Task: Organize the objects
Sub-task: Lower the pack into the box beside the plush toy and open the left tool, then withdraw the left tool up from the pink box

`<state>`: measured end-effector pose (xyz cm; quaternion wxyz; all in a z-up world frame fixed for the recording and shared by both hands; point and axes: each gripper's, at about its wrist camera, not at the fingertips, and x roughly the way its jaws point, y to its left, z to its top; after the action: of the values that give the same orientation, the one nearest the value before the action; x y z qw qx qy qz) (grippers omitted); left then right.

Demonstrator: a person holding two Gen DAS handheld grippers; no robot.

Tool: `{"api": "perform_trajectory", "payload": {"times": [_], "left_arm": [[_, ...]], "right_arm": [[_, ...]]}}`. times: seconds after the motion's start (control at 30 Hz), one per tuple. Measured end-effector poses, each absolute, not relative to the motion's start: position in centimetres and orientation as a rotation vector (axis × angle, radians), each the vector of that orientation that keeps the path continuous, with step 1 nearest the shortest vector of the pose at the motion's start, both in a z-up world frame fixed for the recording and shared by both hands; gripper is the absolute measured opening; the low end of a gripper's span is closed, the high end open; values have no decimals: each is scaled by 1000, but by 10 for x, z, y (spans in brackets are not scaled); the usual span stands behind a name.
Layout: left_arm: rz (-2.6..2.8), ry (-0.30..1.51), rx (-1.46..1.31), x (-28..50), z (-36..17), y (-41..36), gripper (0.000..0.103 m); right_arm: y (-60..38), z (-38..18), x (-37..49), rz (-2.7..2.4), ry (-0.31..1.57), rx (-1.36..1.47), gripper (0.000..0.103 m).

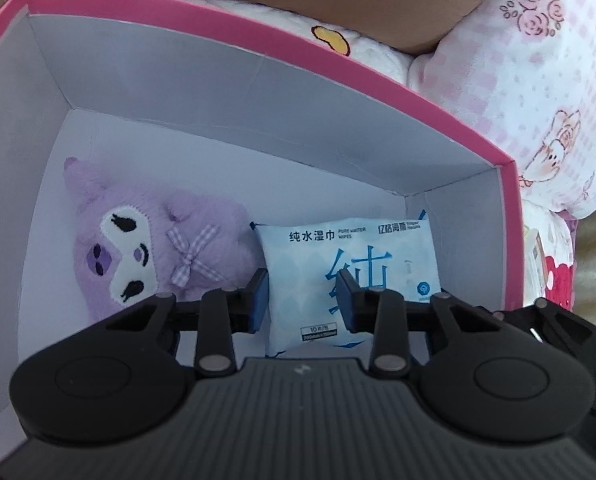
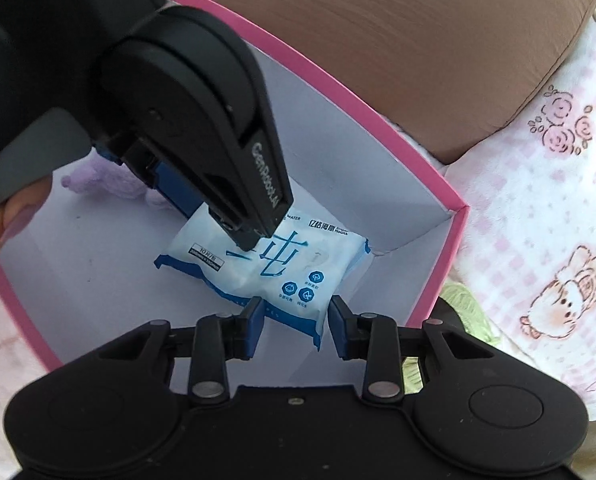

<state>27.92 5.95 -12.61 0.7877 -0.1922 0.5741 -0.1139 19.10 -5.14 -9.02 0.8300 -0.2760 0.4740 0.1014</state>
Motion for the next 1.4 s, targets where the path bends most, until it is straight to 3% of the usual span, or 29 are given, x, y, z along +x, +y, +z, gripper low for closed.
{"api": "perform_trajectory", "payload": {"times": [0.17,0.5,0.83,0.93,1.13,1.33,1.4], "left_arm": [[-223,1240,-405,281,-131,52,31],[-204,1211,-379,280,-130,35,31],[-198,1126,-283,259,-101,48,31],[-206,1131,-274,250,-89,51,36],[-233,1156,-236,222,-64,71,55],[-242,1127,-145,183,-29,81,63],[-240,1124,-144,171,-18,86,67]], "right_arm": [[-49,-92,189,139,937,-655,41],[-91,-59,165,286,984,-261,41],[-111,-56,159,358,995,-55,42],[-114,-54,158,381,990,-41,43],[-126,-42,160,393,975,-21,46],[-123,-14,139,430,940,-23,60],[-123,-5,131,435,929,-19,70]]}}
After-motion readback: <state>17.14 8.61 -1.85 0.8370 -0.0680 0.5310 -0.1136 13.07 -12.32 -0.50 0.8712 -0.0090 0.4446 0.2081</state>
